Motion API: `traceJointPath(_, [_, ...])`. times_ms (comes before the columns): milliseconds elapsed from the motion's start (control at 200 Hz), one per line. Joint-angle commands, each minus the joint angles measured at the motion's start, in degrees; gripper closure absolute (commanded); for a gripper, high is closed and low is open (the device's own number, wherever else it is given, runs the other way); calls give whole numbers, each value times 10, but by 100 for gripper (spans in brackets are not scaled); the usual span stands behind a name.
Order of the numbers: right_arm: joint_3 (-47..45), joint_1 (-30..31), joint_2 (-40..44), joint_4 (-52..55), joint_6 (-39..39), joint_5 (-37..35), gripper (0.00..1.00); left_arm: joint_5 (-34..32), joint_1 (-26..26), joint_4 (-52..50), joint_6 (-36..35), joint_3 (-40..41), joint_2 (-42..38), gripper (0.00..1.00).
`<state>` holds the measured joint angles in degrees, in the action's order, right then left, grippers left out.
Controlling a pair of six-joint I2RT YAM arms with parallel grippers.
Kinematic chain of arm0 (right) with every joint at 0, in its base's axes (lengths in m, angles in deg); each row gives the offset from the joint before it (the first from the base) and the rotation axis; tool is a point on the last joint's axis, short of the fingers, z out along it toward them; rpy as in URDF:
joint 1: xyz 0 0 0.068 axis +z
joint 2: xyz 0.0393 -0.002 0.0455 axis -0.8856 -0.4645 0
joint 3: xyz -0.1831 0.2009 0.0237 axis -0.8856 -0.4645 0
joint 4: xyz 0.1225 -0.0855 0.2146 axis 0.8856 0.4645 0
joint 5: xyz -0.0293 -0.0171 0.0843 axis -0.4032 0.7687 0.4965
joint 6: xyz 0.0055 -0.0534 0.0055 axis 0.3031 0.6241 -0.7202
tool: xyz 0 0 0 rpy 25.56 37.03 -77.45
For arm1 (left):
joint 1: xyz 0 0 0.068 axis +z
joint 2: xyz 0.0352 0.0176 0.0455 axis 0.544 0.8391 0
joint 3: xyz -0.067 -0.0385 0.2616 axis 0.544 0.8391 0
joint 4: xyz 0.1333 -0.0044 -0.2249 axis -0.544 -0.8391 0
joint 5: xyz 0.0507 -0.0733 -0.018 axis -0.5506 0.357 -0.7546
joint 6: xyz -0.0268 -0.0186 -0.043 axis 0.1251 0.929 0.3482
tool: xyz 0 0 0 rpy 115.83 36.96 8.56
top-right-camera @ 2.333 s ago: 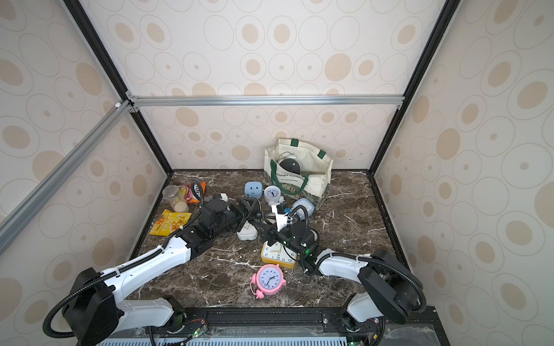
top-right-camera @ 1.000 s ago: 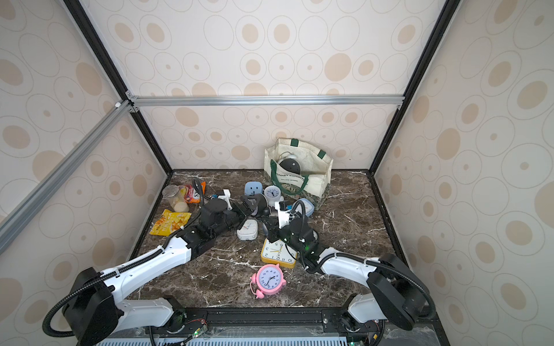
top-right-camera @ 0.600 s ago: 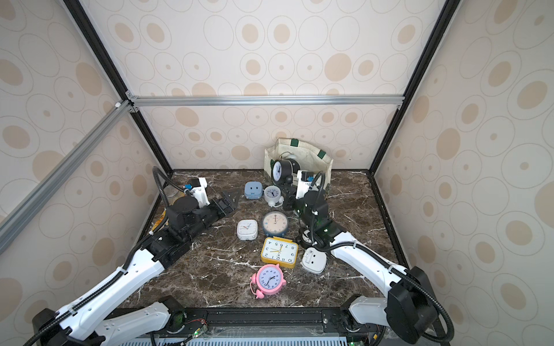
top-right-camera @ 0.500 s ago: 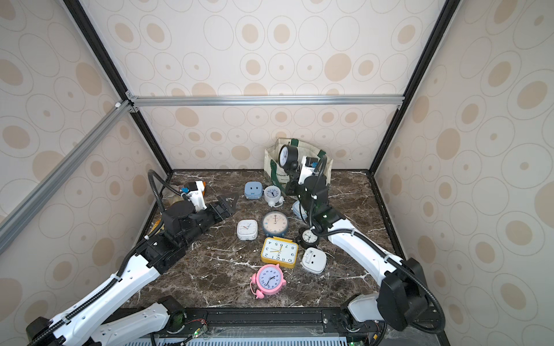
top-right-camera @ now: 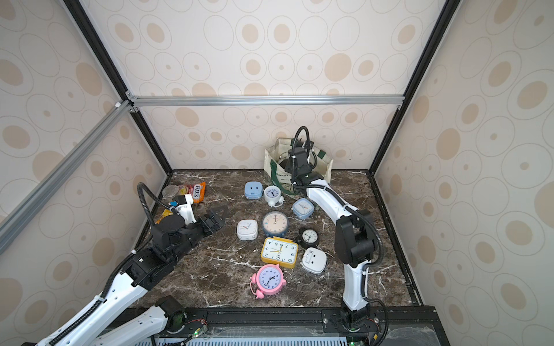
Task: Put the alarm clock into the canvas bag
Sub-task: Place the alarm at the canvas bag, then adjust the alarm at the center of the board.
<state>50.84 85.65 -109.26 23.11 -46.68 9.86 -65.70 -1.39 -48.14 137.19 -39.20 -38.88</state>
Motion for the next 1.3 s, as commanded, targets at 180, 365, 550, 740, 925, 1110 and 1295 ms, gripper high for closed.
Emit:
traceJointPath(180, [95, -21, -57, 81, -76, -20, 74, 5, 4, -29, -54, -11, 23, 2])
traceJointPath(365, [48, -26, -15, 22, -53, 21, 46, 11, 4, -34, -85, -24, 29, 2])
traceJointPath(550, [-74, 2, 94, -73, 32, 44, 30, 75, 4, -57, -134, -41, 69, 2])
traceJointPath(740, [-202, 15, 223, -80, 71, 111, 20, 152, -27, -77, -160, -26, 112, 2])
traceJointPath(925, [-331, 31, 365, 8, 64, 151, 21, 117, -126, -97, -122, -2, 169, 2])
traceJointPath(1110, [-480, 41, 511, 140, 25, 234, 32, 136, -181, -59, -65, 74, 174, 2])
traceJointPath(1295, [-581, 76, 637, 238, 9, 320, 45, 138, -245, -53, -36, 119, 167, 11])
